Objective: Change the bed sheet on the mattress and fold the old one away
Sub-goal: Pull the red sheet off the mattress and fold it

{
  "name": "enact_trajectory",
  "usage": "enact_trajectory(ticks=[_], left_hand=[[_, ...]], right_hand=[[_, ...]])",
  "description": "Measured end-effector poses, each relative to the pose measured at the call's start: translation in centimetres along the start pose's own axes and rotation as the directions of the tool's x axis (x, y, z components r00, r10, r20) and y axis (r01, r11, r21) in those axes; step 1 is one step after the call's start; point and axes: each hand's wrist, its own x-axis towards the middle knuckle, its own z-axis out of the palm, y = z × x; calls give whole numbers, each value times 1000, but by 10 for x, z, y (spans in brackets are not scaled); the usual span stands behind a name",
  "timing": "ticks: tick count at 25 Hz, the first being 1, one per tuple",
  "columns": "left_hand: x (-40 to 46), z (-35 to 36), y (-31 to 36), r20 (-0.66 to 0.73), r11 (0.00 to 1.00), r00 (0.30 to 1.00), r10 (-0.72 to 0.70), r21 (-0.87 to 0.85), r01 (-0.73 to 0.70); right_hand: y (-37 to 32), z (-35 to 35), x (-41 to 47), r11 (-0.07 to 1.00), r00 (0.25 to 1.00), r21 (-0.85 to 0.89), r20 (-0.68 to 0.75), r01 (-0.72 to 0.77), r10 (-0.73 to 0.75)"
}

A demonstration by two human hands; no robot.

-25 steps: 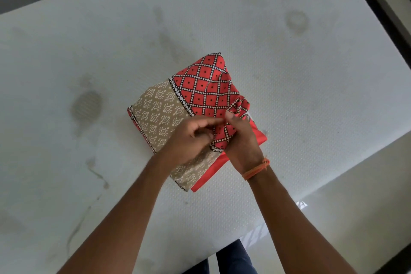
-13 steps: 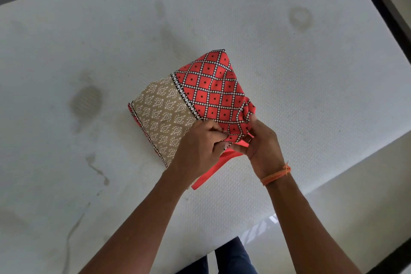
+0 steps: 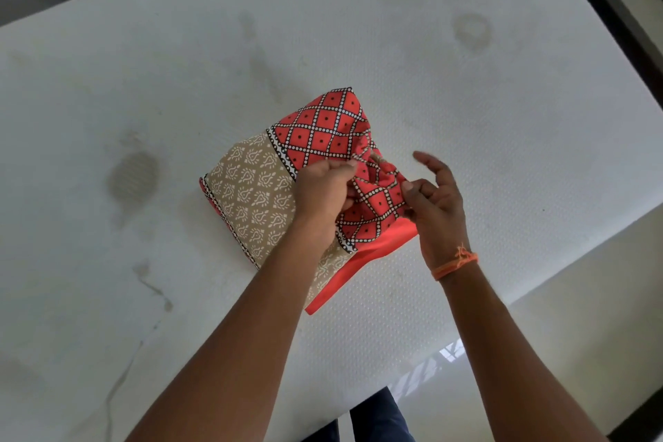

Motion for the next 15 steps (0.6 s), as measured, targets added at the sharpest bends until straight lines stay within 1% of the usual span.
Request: enact_trajectory(ticks=[1, 2, 3, 4, 5, 6, 7, 8, 10, 11, 12, 13, 14, 15], left_hand=[[-2, -5, -4, 12, 996, 998, -58, -73, 59], [-4, -8, -9, 30, 986, 995, -91, -139, 95], [-6, -10, -13, 51, 977, 993, -103, -185, 111], [-8, -11, -18, 75, 973, 993, -95, -203, 109], [-9, -12, -21, 96, 976, 993, -74, -196, 91], [-10, -13, -24, 113, 980, 992, -49, -185, 70], [-11, -14, -25, 124, 984, 992, -25, -175, 47], [-12, -15, -27, 130, 984, 991, -5, -177, 28], [-14, -16, -29, 129, 983, 992, 12, -182, 11], [-16, -17, -29, 125, 983, 992, 16, -181, 7], [-18, -16, -29, 123, 982, 992, 18, -186, 6], [-20, -15, -29, 124, 980, 992, 20, -198, 5], [-22, -15, -27, 128, 979, 991, 24, -202, 3], [-24, -14, -25, 134, 984, 991, 29, -177, -5]], right_hand=[[2, -3, -2, 999, 1000, -39, 16, 1, -1], [4, -5, -3, 992, 1000, -124, 29, 14, -11], [5, -7, -3, 970, 999, -238, 37, 43, -35], [6, -7, -1, 919, 994, -379, 56, 105, -90], [6, -7, 1, 821, 977, -530, 113, 213, -181], [5, -5, 3, 695, 942, -636, 208, 335, -264], [3, -3, 8, 587, 902, -686, 300, 431, -312], [0, -1, 14, 500, 879, -724, 366, 475, -306], [-7, 7, 25, 320, 887, -828, 419, 461, -193], [-12, 9, 28, 287, 892, -845, 430, 451, -139], [-14, 7, 30, 342, 891, -824, 439, 451, -117], [-18, 3, 29, 473, 898, -774, 427, 421, -101], [-21, -3, 25, 614, 916, -706, 395, 352, -71], [-23, -9, 19, 710, 927, -643, 372, 287, -38]])
